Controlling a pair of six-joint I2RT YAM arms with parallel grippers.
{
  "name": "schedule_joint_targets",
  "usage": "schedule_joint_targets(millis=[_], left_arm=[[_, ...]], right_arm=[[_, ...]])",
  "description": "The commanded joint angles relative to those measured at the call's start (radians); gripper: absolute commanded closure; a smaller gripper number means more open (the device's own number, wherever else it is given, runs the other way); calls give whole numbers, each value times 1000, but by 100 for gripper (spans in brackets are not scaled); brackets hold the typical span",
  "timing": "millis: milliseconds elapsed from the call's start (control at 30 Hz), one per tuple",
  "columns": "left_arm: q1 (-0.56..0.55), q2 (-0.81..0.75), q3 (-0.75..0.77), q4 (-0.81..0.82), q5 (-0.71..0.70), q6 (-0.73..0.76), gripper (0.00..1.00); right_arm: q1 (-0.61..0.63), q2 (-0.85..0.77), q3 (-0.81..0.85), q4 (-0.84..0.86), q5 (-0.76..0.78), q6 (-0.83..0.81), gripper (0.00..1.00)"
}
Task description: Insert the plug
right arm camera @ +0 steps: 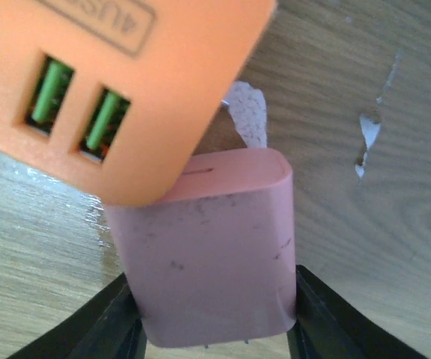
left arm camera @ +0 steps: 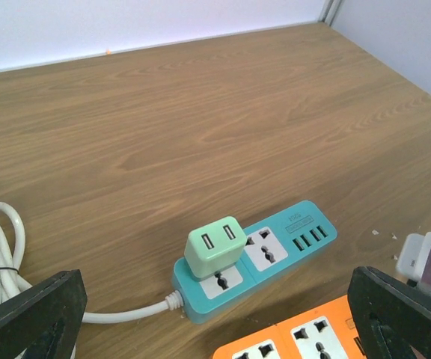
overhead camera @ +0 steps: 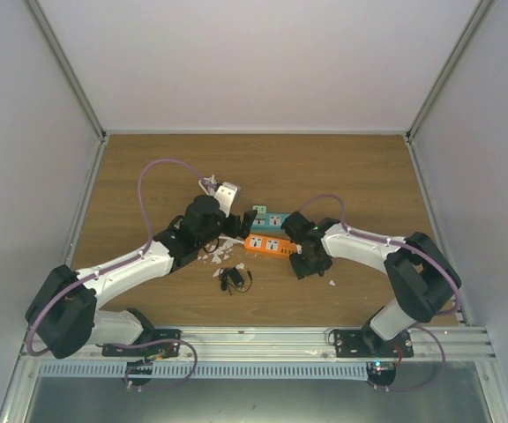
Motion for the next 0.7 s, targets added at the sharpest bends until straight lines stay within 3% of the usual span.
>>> schedule_joint_targets(millis=[0,167,333,533,667], left_arm=[[2,8,34,24,9,10,1],[2,2,35,21,15,9,1],[5,0,43,12,63,-8,1],[75,49,91,-25,290,-84,1],[152,38,66,58,598,-148,1]], right_arm=[[21,12,2,25,6,-2,62],[63,-34,7,18,44,19,87],[186,-165,34,35,213,75,92],[272,-376,-15,180,348,125,93],[285,-500,-90,285,391,127,93]])
